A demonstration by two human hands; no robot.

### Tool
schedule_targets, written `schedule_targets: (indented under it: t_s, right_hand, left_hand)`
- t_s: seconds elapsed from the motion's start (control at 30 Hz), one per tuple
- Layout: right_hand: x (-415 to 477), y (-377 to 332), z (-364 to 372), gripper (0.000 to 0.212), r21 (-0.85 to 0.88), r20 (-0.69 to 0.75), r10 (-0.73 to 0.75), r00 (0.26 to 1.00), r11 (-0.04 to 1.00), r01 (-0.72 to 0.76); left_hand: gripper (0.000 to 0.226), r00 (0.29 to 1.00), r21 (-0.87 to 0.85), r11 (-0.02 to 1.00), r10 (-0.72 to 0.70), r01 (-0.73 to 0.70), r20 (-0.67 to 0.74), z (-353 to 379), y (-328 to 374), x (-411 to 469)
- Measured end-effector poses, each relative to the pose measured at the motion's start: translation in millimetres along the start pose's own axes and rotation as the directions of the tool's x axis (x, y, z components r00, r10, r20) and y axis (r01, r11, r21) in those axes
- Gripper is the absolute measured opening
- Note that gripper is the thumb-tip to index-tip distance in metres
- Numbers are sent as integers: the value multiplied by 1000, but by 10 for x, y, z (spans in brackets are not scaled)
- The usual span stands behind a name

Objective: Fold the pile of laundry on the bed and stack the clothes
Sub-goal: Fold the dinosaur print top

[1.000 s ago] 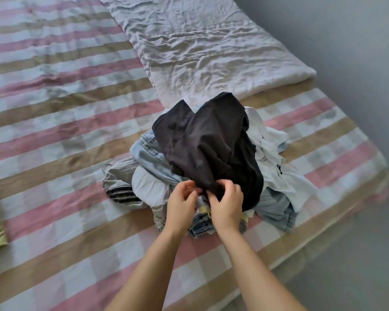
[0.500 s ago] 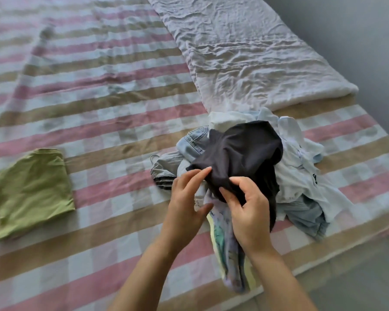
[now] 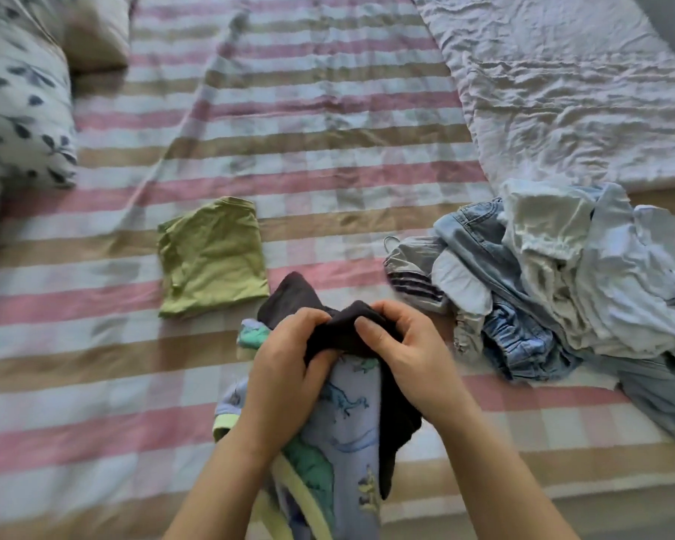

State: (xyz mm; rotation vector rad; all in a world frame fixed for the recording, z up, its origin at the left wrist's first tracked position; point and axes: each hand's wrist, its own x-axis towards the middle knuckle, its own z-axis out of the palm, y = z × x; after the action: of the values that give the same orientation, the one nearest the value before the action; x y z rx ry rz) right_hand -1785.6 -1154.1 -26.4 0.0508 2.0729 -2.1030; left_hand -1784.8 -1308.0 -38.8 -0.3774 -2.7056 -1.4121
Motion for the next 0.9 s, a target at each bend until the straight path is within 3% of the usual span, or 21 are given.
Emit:
schedule_targets:
  t_s: [0.23,0.37,0.43,0.5,0.57,0.7,0.9]
  right_hand:
    - [259,722,196,7,-100,-99,215,972,969,-224]
    - [244,1054,48,39,-210,-87,297,951,928,-308]
    - [166,1155,-76,46,-232,-51,387,921,892,-388]
    - [64,1223,-206,33,-245,-43,429,902,871,-425]
    - [-9,1237,-300,18,-275,-78,393,916,875,-398]
    - [32,1006,-330,16,-323,-174,276,945,891,-320]
    - [361,277,-356,17,-260,-277,-56,959,966,-19]
  left_hand:
    - [19,951,-70,951,-295,301,89,290,-656,-68]
    - [12,874,-144,862,-474,486,108,506,-928,17]
    - [11,859,-151,845,-507,512,77,524,-995,53]
    - [8,864,-176,846,-499,503,69,488,-1003,78]
    - [8,874,-189,853,-480,486,83,430,-969,113]
    - [9,904,-210,880,-419,426,78,260,-785,261]
    - [8,947,-349,893,-318,284,-41,-183,-416,728]
